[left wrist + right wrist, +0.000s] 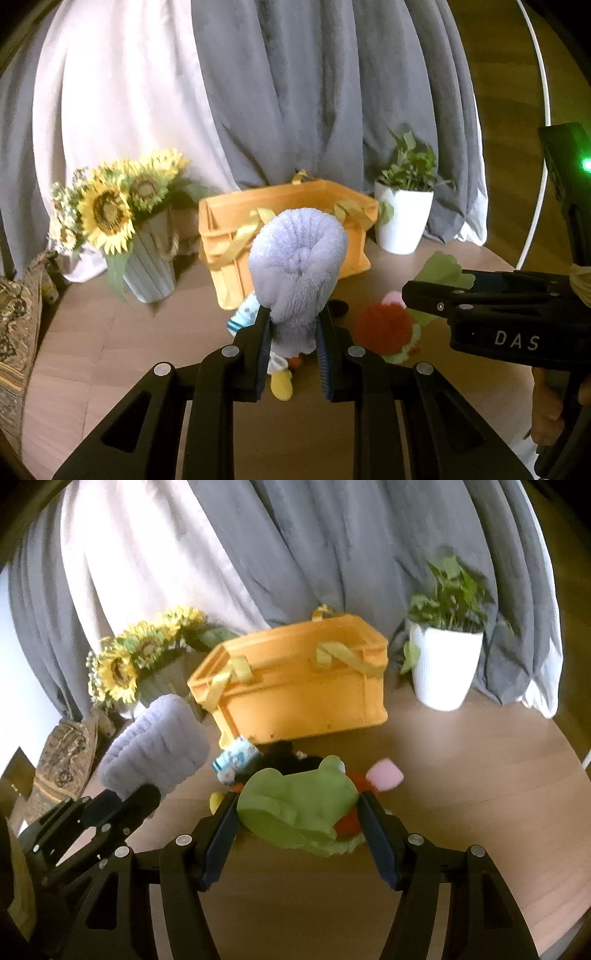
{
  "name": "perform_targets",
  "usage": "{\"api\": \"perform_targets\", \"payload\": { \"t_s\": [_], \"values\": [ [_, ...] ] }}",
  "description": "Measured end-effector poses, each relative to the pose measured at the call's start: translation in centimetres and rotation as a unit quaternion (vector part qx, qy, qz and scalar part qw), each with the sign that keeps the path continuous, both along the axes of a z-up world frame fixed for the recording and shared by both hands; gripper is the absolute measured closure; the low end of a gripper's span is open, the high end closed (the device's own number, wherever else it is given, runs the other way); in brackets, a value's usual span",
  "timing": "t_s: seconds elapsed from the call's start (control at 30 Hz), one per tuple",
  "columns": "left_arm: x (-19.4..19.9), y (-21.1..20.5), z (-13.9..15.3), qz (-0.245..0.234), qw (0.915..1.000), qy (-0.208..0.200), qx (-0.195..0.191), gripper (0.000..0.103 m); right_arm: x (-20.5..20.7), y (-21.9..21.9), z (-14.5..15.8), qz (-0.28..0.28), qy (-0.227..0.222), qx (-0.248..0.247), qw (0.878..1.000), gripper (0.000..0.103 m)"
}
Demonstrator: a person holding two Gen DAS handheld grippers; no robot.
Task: Organize soft objects
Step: 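Lift the sock and frog and carry both over the orange crate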
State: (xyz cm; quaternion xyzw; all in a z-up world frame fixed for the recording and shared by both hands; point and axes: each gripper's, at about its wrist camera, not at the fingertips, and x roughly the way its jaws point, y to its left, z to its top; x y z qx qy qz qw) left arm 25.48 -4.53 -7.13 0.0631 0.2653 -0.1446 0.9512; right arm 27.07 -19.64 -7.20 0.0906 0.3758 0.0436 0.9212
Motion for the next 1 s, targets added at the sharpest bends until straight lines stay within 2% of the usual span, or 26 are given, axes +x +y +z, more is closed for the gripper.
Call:
{"api": "perform_targets", "payload": {
  "t_s": [0.47,1.0],
  "values": [
    [1.7,-0.3,3.3,0.028,0.9975,-0.065,0.001,0.080,2.1,-0.5,3.6,0.017,-0.063,-0.004,0.998,0.037],
    [5.6,-0.8,5.8,0.046,0.9922,-0.116,0.008,0.080,6.8,-1.3,6.6,0.028,-0.127,0.000,0.992,0.037]
  ]
}}
